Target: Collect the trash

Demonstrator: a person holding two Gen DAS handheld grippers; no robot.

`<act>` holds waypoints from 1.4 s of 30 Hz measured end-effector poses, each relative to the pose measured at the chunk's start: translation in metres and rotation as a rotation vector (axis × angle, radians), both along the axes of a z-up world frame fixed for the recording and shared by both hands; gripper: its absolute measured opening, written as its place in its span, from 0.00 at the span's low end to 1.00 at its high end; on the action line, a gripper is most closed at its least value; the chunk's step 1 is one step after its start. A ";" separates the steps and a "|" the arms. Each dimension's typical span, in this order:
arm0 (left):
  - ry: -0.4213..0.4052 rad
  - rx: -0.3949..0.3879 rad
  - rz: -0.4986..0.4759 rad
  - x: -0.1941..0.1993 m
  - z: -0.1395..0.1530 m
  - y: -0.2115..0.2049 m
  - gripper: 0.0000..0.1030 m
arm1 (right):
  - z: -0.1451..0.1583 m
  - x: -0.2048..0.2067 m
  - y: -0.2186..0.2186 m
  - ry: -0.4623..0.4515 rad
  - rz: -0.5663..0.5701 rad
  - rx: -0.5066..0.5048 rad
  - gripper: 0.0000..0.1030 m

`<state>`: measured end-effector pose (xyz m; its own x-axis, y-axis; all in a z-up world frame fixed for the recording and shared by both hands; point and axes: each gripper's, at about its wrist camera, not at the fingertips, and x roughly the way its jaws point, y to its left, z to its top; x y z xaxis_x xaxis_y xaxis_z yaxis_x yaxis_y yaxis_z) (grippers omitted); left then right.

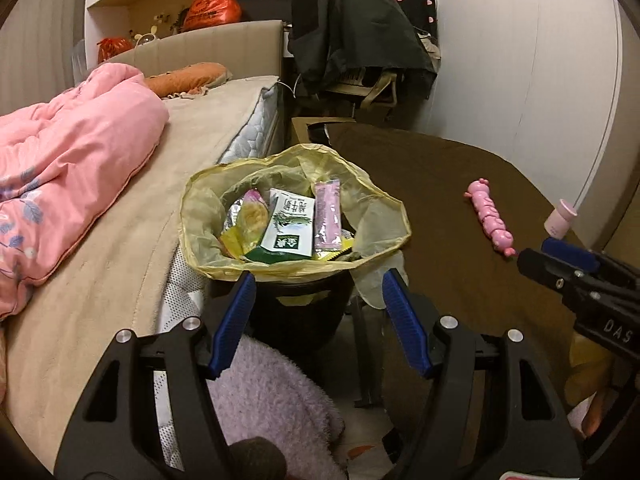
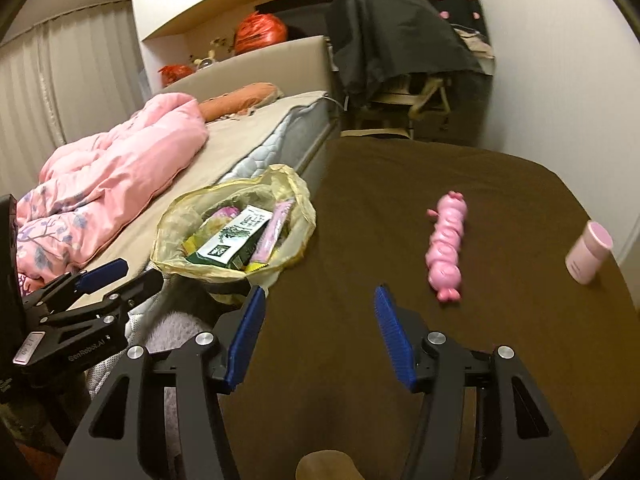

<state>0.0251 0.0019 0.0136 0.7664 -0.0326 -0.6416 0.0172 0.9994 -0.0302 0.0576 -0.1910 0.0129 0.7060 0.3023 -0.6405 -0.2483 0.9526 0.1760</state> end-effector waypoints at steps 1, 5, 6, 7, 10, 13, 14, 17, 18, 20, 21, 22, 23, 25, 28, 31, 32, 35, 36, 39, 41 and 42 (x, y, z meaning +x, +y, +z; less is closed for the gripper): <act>0.004 0.004 0.007 0.000 0.000 0.000 0.61 | -0.001 -0.002 0.000 0.002 -0.009 -0.007 0.52; 0.021 0.021 0.015 -0.004 -0.004 0.000 0.61 | -0.003 -0.010 0.002 0.002 -0.017 -0.023 0.52; 0.031 0.012 0.013 -0.005 -0.006 0.001 0.61 | -0.003 -0.012 0.003 -0.004 -0.019 -0.030 0.52; 0.038 0.006 0.013 -0.005 -0.007 0.002 0.61 | -0.002 -0.014 0.004 -0.011 -0.021 -0.038 0.52; 0.046 0.003 0.010 -0.007 -0.009 0.003 0.61 | -0.001 -0.016 0.006 -0.013 -0.020 -0.044 0.52; 0.034 -0.001 0.013 -0.009 -0.008 0.004 0.61 | 0.000 -0.019 0.007 -0.017 -0.025 -0.044 0.52; 0.032 -0.004 0.014 -0.010 -0.008 0.005 0.61 | 0.000 -0.019 0.007 -0.017 -0.026 -0.046 0.52; 0.031 -0.008 0.019 -0.012 -0.008 0.007 0.61 | 0.000 -0.020 0.008 -0.015 -0.027 -0.045 0.52; 0.031 -0.009 0.020 -0.012 -0.008 0.008 0.61 | 0.000 -0.020 0.009 -0.015 -0.027 -0.047 0.52; 0.031 -0.010 0.018 -0.012 -0.007 0.009 0.61 | 0.000 -0.021 0.009 -0.017 -0.028 -0.050 0.52; 0.030 -0.009 0.019 -0.012 -0.006 0.009 0.61 | 0.000 -0.021 0.009 -0.016 -0.027 -0.048 0.52; 0.028 -0.008 0.019 -0.012 -0.006 0.009 0.61 | 0.001 -0.021 0.009 -0.017 -0.027 -0.048 0.52; 0.024 -0.007 0.018 -0.013 -0.005 0.009 0.61 | 0.001 -0.022 0.009 -0.019 -0.029 -0.048 0.52; 0.020 -0.005 0.017 -0.013 -0.003 0.010 0.61 | 0.001 -0.022 0.009 -0.020 -0.030 -0.048 0.52; 0.016 -0.006 0.018 -0.014 -0.002 0.012 0.61 | 0.002 -0.022 0.009 -0.021 -0.030 -0.047 0.52; 0.015 -0.006 0.017 -0.014 -0.001 0.013 0.61 | 0.002 -0.022 0.009 -0.020 -0.030 -0.047 0.52; 0.015 -0.006 0.017 -0.014 -0.001 0.013 0.61 | 0.002 -0.022 0.009 -0.020 -0.030 -0.046 0.52; 0.015 -0.006 0.018 -0.014 -0.001 0.012 0.61 | 0.002 -0.022 0.009 -0.022 -0.030 -0.046 0.52; 0.015 -0.006 0.018 -0.015 0.000 0.012 0.61 | 0.002 -0.022 0.009 -0.021 -0.029 -0.045 0.52; 0.013 -0.005 0.018 -0.015 0.000 0.011 0.61 | 0.003 -0.022 0.008 -0.024 -0.029 -0.043 0.52; 0.012 -0.005 0.015 -0.015 0.001 0.012 0.61 | 0.003 -0.022 0.008 -0.023 -0.027 -0.044 0.52; 0.013 -0.005 0.016 -0.015 0.001 0.012 0.61 | 0.003 -0.022 0.008 -0.023 -0.027 -0.044 0.52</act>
<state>0.0099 0.0135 0.0144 0.7587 -0.0237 -0.6510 0.0008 0.9994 -0.0354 0.0352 -0.1826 0.0160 0.7282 0.2545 -0.6363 -0.2255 0.9658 0.1283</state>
